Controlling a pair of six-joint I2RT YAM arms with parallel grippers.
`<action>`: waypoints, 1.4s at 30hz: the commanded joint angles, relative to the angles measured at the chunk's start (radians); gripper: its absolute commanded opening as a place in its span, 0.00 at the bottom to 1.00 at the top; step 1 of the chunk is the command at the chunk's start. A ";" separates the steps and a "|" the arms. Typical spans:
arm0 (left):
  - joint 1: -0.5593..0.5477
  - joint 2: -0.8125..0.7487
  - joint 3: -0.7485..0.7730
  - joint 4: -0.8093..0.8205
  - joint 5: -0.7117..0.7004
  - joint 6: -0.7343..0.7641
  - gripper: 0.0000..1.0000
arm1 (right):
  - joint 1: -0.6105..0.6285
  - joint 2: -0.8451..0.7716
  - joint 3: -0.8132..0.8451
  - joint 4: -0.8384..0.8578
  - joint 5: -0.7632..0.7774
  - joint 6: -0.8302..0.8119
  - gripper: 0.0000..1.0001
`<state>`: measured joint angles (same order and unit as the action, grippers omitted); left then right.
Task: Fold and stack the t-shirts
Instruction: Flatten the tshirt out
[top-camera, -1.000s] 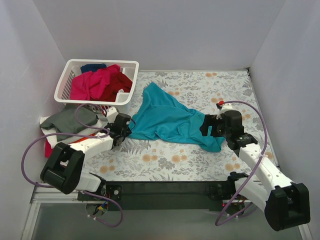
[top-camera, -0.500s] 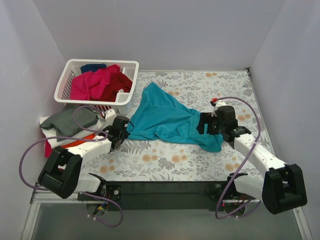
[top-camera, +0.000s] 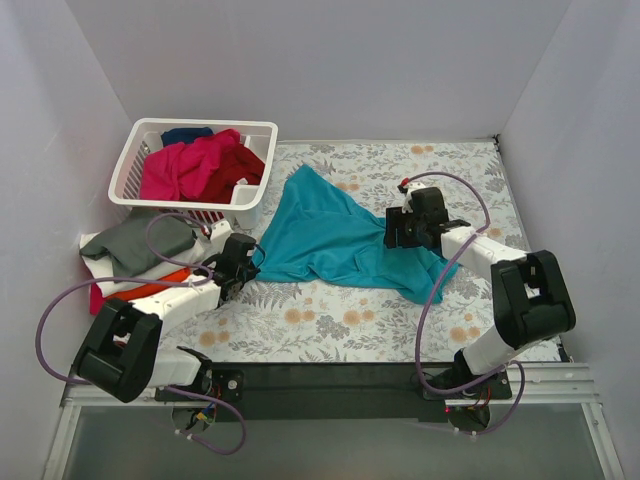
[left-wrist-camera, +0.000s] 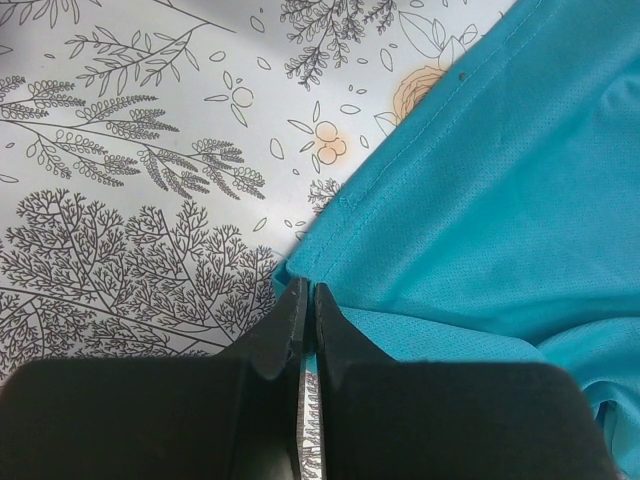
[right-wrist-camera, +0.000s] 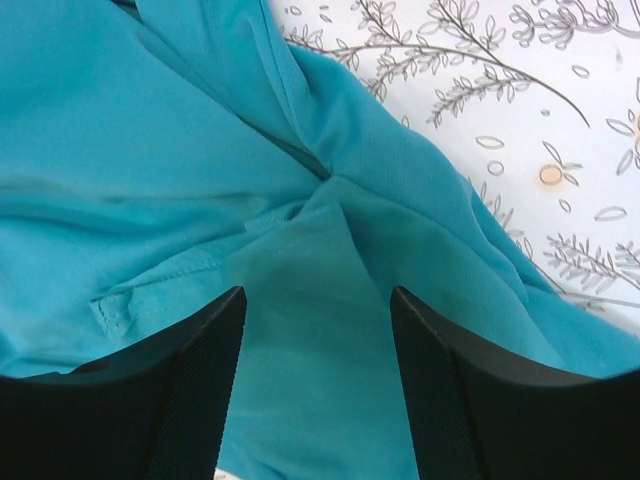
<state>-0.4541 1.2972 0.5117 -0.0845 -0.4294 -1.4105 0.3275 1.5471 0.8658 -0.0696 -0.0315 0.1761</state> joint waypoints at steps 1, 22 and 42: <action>0.005 -0.032 -0.016 0.014 0.004 0.008 0.00 | 0.001 0.039 0.067 0.060 -0.045 -0.032 0.53; 0.006 -0.033 -0.016 0.009 0.006 0.008 0.00 | 0.001 0.030 0.055 0.082 -0.082 -0.061 0.01; 0.025 -0.378 0.292 -0.152 0.177 0.140 0.00 | 0.001 -0.648 0.191 -0.173 0.104 -0.133 0.01</action>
<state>-0.4335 0.9882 0.7155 -0.1852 -0.3325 -1.3350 0.3275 0.9607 0.9531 -0.1951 0.0570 0.0769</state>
